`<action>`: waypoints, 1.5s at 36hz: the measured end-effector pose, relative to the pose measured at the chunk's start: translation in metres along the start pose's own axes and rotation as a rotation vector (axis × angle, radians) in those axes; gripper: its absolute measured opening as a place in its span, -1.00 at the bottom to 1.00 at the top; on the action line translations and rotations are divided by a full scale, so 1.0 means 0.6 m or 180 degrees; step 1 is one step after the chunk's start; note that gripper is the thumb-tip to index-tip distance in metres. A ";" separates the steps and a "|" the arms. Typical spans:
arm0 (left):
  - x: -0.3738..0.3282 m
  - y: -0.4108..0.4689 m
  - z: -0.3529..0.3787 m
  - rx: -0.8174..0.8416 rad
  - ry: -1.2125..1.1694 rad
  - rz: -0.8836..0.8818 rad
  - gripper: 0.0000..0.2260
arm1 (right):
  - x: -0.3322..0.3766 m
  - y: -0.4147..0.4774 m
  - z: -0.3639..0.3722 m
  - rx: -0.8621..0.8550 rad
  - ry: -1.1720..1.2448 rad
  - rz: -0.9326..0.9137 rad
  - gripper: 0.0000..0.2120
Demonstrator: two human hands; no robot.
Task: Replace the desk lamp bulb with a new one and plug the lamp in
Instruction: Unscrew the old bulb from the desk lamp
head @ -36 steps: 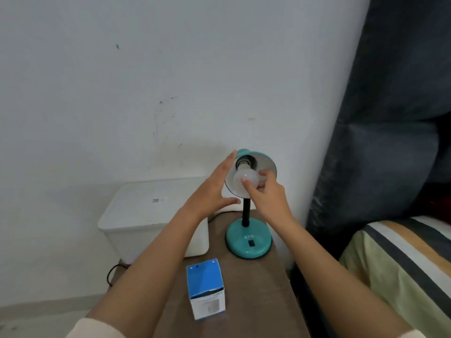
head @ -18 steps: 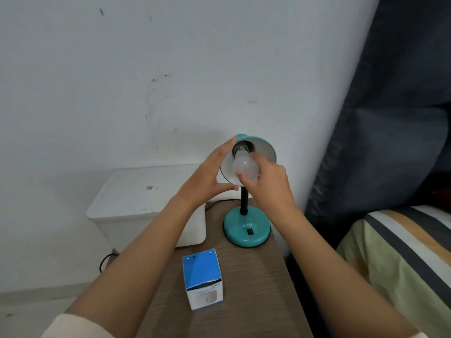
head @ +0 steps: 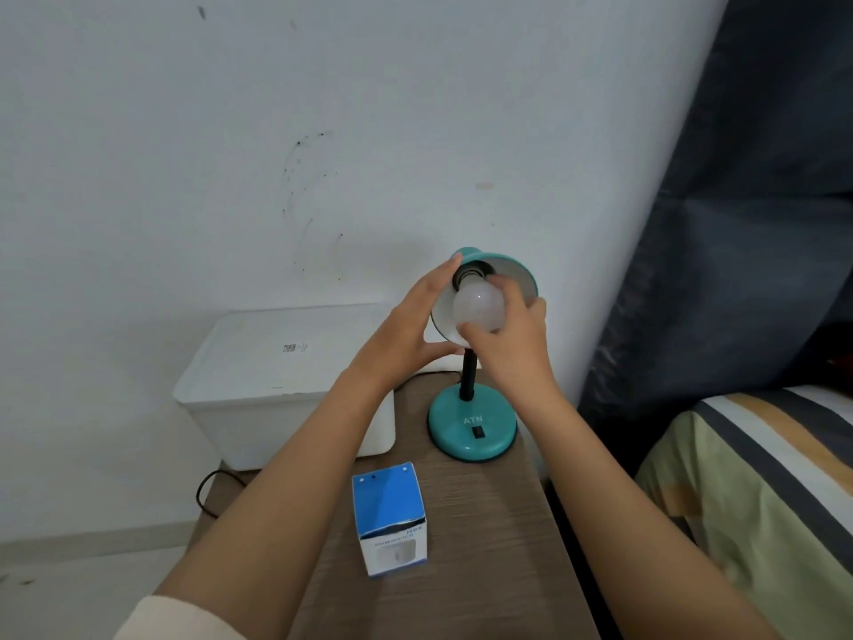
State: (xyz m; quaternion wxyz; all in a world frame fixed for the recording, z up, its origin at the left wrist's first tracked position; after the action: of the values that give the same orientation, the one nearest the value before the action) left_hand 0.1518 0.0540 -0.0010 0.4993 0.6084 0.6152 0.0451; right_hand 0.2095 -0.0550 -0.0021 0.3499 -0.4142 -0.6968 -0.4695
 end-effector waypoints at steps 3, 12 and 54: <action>0.002 -0.001 0.000 -0.0050 -0.0021 -0.0040 -0.14 | 0.008 -0.009 -0.003 -0.0028 -0.0053 -0.0140 -0.41; -0.002 -0.003 -0.002 -0.0099 -0.0108 -0.0082 -0.17 | 0.020 -0.009 0.005 -0.0295 -0.0229 -0.0461 -0.55; 0.002 -0.003 -0.001 -0.0019 -0.0180 -0.0083 -0.17 | 0.014 0.010 0.017 -0.0187 -0.0684 -0.1044 -0.44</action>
State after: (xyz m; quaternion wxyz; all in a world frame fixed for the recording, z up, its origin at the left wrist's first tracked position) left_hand 0.1503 0.0547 -0.0026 0.5188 0.5999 0.6086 0.0233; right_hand 0.2104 -0.0419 0.0045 0.1800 -0.3529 -0.7743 -0.4935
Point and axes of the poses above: each hand's wrist, its own y-axis towards the middle knuckle, its own z-axis out of the palm, x = y × z, the point moved 8 cm from there along y, towards the middle knuckle, and after that the axes turned 13 degrees about -x, right-handed, at the moved point
